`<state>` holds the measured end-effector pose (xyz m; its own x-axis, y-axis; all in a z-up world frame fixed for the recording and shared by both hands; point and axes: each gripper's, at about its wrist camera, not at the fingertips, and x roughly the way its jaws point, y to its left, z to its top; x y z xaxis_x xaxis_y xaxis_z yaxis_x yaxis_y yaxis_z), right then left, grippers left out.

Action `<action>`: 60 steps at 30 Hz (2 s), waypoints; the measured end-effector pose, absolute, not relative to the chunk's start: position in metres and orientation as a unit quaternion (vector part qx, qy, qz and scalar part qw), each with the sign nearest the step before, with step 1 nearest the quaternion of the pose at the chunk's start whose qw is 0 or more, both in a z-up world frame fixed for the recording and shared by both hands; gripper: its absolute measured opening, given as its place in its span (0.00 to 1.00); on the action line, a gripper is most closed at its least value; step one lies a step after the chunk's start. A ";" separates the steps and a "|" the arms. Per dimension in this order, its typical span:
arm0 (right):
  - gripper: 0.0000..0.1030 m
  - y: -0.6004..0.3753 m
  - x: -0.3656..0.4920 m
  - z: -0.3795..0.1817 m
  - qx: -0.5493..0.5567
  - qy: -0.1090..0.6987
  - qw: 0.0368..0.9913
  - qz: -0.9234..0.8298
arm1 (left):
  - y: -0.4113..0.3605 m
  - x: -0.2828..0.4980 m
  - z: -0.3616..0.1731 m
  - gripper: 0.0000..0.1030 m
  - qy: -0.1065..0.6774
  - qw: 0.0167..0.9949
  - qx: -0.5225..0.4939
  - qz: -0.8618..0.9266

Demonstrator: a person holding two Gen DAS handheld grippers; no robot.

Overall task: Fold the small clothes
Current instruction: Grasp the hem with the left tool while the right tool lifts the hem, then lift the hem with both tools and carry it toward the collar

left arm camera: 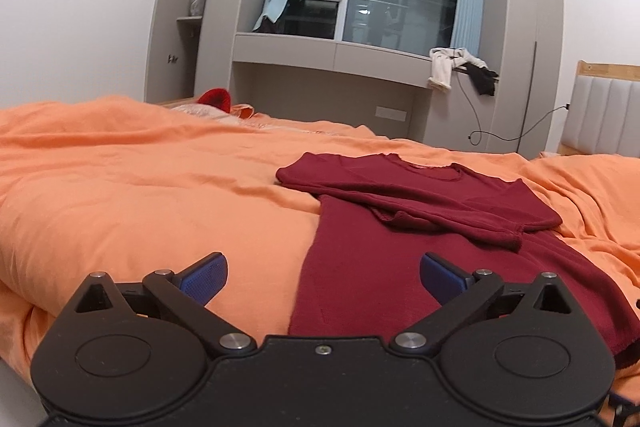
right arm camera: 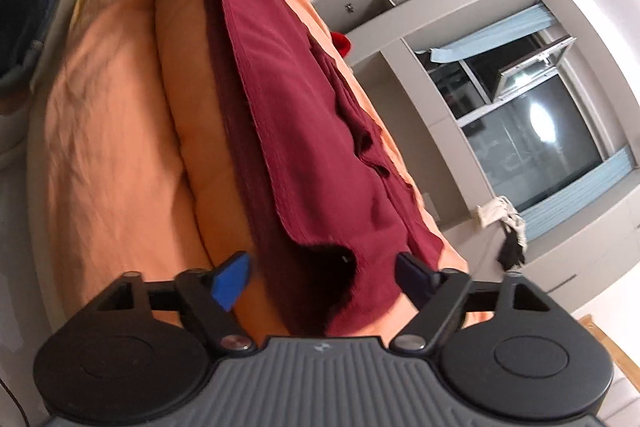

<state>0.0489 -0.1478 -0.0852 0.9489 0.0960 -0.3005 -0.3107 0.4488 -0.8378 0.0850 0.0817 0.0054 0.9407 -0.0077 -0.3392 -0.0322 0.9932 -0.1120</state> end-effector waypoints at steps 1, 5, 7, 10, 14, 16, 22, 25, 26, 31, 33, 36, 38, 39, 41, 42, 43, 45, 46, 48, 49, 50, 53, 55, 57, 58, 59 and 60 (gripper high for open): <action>0.72 -0.148 0.052 -0.087 -0.510 0.108 0.845 0.119 | 0.081 0.084 0.006 0.99 0.170 0.984 -0.055 0.004; 0.48 -0.152 0.056 -0.092 -0.510 0.117 0.844 0.115 | 0.074 0.082 0.006 0.99 0.157 0.987 -0.041 -0.017; 0.16 -0.157 0.057 -0.091 -0.501 0.124 0.849 0.113 | 0.069 0.078 0.007 0.99 0.147 0.988 -0.029 -0.038; 0.10 -0.167 0.056 -0.077 -0.466 0.117 0.870 0.108 | 0.053 0.070 0.007 0.99 0.125 0.989 0.009 -0.082; 0.09 -0.179 0.052 -0.054 -0.405 0.096 0.903 0.105 | 0.027 0.057 0.001 0.99 0.103 0.981 0.086 -0.142; 0.09 -0.183 0.052 -0.045 -0.376 0.089 0.916 0.104 | 0.011 0.054 -0.007 0.99 0.101 0.972 0.130 -0.167; 0.09 -0.195 0.043 -0.027 -0.334 0.067 0.935 0.096 | -0.033 0.054 -0.037 0.99 0.110 0.942 0.256 -0.187; 0.08 -0.199 0.040 -0.022 -0.325 0.060 0.940 0.089 | -0.045 0.062 -0.048 0.90 0.118 0.936 0.297 -0.148; 0.08 -0.201 0.040 -0.021 -0.322 0.059 0.941 0.087 | -0.046 0.067 -0.050 0.75 0.128 0.936 0.300 -0.136; 0.08 -0.203 0.039 -0.020 -0.315 0.061 0.944 0.080 | -0.033 0.079 -0.047 0.51 0.148 0.944 0.285 -0.073; 0.08 -0.203 0.039 -0.019 -0.315 0.059 0.944 0.076 | -0.026 0.079 -0.046 0.51 0.146 0.947 0.283 -0.052; 0.08 -0.201 0.039 -0.019 -0.309 0.057 0.947 0.071 | -0.016 0.078 -0.047 0.51 0.151 0.945 0.290 -0.018; 0.08 -0.201 0.039 -0.017 -0.306 0.056 0.948 0.069 | -0.010 0.077 -0.048 0.51 0.152 0.945 0.289 0.001; 0.08 -0.200 0.039 -0.017 -0.306 0.055 0.948 0.068 | -0.006 0.078 -0.046 0.51 0.153 0.947 0.284 0.008; 0.08 -0.198 0.037 -0.018 -0.308 0.054 0.948 0.064 | 0.000 0.078 -0.043 0.51 0.156 0.950 0.271 0.016; 0.08 -0.198 0.037 -0.019 -0.310 0.054 0.947 0.063 | 0.002 0.075 -0.041 0.49 0.156 0.951 0.268 0.019; 0.08 -0.198 0.037 -0.019 -0.311 0.054 0.947 0.061 | 0.003 0.075 -0.041 0.43 0.155 0.951 0.268 0.022; 0.08 -0.197 0.038 -0.021 -0.316 0.053 0.946 0.057 | 0.004 0.073 -0.041 0.31 0.156 0.950 0.270 0.027; 0.08 -0.195 0.038 -0.023 -0.320 0.052 0.944 0.055 | 0.005 0.072 -0.041 0.22 0.157 0.949 0.271 0.029; 0.07 -0.193 0.037 -0.026 -0.330 0.050 0.942 0.047 | 0.007 0.072 -0.040 0.05 0.158 0.948 0.273 0.038; 0.07 -0.192 0.037 -0.026 -0.332 0.049 0.941 0.047 | 0.006 0.071 -0.041 0.06 0.156 0.948 0.272 0.047; 0.07 -0.192 0.037 -0.026 -0.333 0.047 0.941 0.045 | 0.008 0.070 -0.039 0.06 0.153 0.951 0.265 0.051; 0.06 -0.192 0.031 -0.023 -0.326 0.032 0.944 0.043 | 0.013 0.065 -0.028 0.05 0.128 0.963 0.232 0.055; 0.06 -0.193 0.025 -0.017 -0.319 0.016 0.947 0.037 | 0.014 0.060 -0.019 0.05 0.106 0.968 0.222 0.054; 0.06 -0.196 0.018 -0.009 -0.305 0.005 0.952 0.027 | 0.014 0.054 -0.009 0.05 0.084 0.972 0.215 0.051; 0.06 -0.199 0.014 -0.005 -0.297 0.001 0.955 0.022 | 0.014 0.050 -0.002 0.05 0.074 0.974 0.209 0.048; 0.06 -0.202 0.008 -0.001 -0.290 -0.004 0.957 0.017 | 0.013 0.046 0.004 0.05 0.065 0.976 0.204 0.046; 0.06 -0.205 0.002 0.003 -0.286 -0.010 0.958 0.012 | 0.013 0.041 0.011 0.05 0.055 0.977 0.200 0.043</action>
<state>0.0017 -0.2047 0.0026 0.9995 0.0282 0.0119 -0.0171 0.8367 -0.5474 0.0409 0.0128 0.0105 0.9902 0.1060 -0.0907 -0.0619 0.9164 0.3955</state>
